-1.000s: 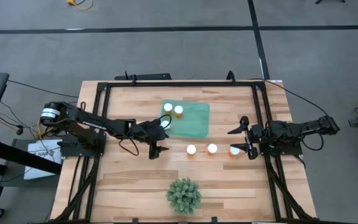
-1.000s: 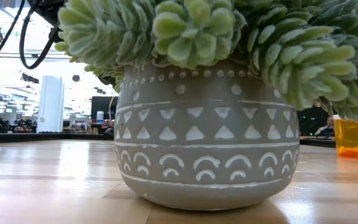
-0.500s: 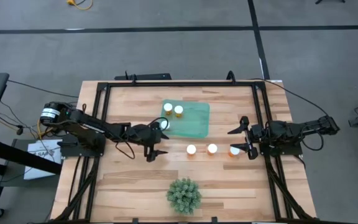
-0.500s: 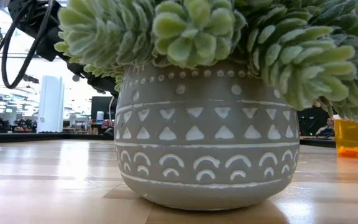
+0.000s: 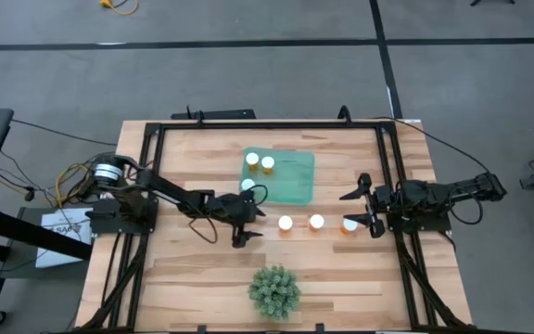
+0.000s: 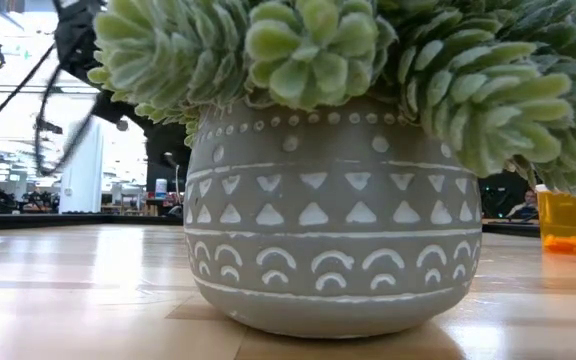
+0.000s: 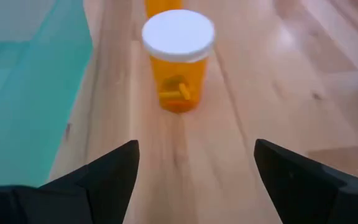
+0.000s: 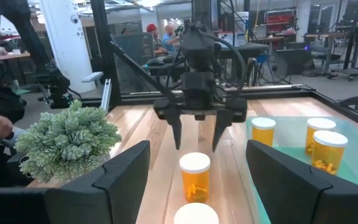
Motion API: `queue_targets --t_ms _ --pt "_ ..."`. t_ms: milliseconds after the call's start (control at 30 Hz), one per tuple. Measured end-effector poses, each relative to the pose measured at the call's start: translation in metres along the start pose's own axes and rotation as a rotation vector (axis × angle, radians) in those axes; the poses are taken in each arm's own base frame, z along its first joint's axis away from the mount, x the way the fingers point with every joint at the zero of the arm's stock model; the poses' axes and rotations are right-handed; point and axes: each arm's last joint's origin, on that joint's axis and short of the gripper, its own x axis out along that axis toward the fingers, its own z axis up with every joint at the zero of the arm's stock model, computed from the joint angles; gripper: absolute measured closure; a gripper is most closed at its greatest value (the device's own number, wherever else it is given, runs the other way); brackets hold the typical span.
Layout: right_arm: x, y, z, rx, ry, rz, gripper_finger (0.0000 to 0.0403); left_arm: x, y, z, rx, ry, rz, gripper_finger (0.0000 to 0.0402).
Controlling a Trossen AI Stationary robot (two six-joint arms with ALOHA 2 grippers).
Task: Pick and place pill bottles into a basket
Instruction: Put the orange pill bottle into the green bin
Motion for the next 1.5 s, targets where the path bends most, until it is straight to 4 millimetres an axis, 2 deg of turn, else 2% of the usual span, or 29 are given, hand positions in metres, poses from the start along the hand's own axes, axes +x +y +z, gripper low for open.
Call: queue_targets --t_ms 233,400,833,1133,1267,1500 --pt "0.0 0.0 0.0 0.0 -0.002 0.0 0.0143 0.029 0.006 0.01 0.006 -0.001 -0.013 0.0095" --pt "0.0 0.0 0.0 0.0 -0.003 -0.001 0.0143 0.042 0.007 0.02 0.017 -0.021 -0.023 0.0095" --pt "0.0 0.0 0.0 0.0 -0.001 0.0 0.0143 0.045 0.007 0.04 0.026 -0.088 -0.056 0.0095" --pt "0.0 0.0 0.0 0.0 -0.001 0.0 0.0143 0.045 0.007 0.041 0.027 -0.105 -0.055 0.0096" --pt "0.0 0.0 0.0 0.0 0.0 0.0 0.0143 0.045 0.007 0.04 0.025 -0.094 -0.046 0.0118" --pt "0.0 0.0 0.0 0.0 0.0 0.0 0.0143 0.045 0.007 0.04 0.024 -0.092 -0.038 0.0194"
